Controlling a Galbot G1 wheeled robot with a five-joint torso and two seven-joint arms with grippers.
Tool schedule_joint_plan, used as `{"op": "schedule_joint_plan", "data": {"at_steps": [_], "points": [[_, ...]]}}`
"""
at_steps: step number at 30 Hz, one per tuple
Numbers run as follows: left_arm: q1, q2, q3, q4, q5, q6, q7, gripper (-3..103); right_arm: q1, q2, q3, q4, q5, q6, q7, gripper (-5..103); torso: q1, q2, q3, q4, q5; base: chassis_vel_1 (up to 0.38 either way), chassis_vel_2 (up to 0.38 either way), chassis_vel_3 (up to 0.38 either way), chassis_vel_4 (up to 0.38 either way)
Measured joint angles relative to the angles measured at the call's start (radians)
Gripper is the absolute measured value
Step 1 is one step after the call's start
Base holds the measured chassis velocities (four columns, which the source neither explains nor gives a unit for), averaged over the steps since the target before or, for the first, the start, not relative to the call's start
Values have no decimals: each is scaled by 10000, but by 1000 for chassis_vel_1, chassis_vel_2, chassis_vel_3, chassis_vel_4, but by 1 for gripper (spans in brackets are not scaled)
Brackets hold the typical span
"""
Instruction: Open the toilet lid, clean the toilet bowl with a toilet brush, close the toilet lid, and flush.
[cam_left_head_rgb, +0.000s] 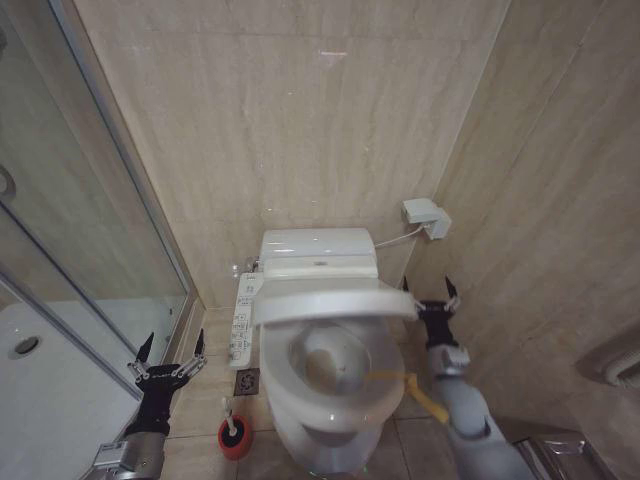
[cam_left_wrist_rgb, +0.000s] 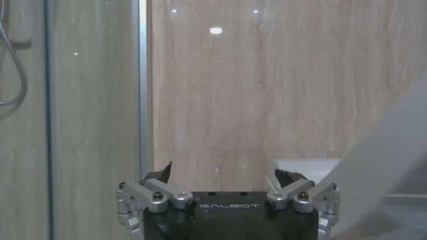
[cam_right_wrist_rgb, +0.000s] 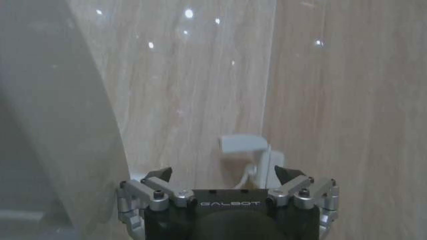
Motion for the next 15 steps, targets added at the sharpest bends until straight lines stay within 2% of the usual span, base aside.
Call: {"op": "schedule_joint_plan", "data": {"at_steps": [6,10,15], "points": [[0,0,0,0,0,0,0,100,-506,418,214,21,-125,540,-18,100,0,0,0,16,2,0,0,0,0],[0,0,0,0,0,0,0,100,-736,548,422,123,-67,492,-28,100,1,0,1,19,3,0,0,0,0],[0,0,0,0,0,0,0,100,-803,373,685,253,96,461,-59,100,1,0,1,17,3,0,0,0,0]]}}
